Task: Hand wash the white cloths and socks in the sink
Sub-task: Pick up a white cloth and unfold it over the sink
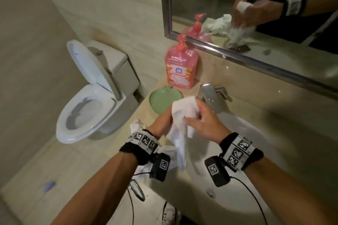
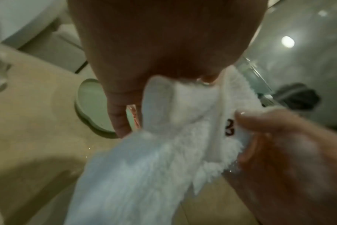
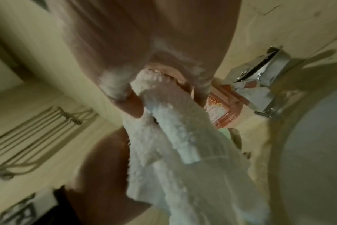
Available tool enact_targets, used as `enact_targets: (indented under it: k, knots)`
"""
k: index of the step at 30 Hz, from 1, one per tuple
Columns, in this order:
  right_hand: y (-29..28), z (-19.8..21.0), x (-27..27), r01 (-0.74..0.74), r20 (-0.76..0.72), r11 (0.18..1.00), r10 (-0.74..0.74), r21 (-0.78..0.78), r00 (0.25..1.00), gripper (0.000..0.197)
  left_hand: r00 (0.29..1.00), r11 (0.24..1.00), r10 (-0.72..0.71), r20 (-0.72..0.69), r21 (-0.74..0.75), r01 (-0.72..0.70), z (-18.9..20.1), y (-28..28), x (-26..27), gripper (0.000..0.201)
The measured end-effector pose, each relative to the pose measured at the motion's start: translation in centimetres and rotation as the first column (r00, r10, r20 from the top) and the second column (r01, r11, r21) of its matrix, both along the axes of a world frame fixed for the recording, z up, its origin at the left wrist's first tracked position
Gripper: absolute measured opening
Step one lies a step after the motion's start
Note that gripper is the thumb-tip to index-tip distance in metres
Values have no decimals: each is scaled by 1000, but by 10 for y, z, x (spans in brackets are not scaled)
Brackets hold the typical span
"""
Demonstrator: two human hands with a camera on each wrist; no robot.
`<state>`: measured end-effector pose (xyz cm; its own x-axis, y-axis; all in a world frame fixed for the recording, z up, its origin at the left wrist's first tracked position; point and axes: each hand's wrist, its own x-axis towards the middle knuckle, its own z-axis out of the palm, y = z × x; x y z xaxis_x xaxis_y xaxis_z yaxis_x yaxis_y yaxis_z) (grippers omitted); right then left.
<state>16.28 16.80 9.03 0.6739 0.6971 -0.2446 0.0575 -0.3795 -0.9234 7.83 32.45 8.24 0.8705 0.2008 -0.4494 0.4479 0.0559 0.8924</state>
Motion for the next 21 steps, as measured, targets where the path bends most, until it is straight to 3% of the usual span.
enact_targets:
  k: [1, 3, 5, 8, 9, 13, 17, 21]
  knots:
    - [6, -5, 7, 4, 47, 998, -1, -62, 999, 60, 996, 986, 88, 29, -143, -83, -6, 0, 1, 51]
    - [17, -16, 18, 48, 109, 992, -35, -118, 993, 57, 996, 953, 61, 58, -300, -41, -19, 1, 2, 50]
    - [31, -26, 25, 91, 127, 986, -73, -137, 989, 51, 999, 973, 21, 34, -232, -12, -33, 5, 4, 37]
    - [54, -49, 39, 81, 98, 973, -61, -216, 993, 59, 982, 989, 136, -135, -33, -141, -60, 15, 4, 67]
    - [63, -56, 43, 48, 93, 969, -26, -242, 995, 61, 971, 985, 171, -166, 11, -172, -68, 18, 4, 66]
    - [93, -86, 52, -69, 134, 934, 123, -351, 983, 56, 958, 974, 184, -221, 173, -147, -93, 34, 6, 25]
    - [118, -105, 56, -71, 214, 894, 182, -442, 960, 57, 932, 957, 139, -334, 286, -40, -112, 52, 12, 45]
    - [135, -114, 59, -57, 353, 874, 254, -483, 900, 47, 933, 947, 113, -342, 321, 3, -124, 63, 20, 51]
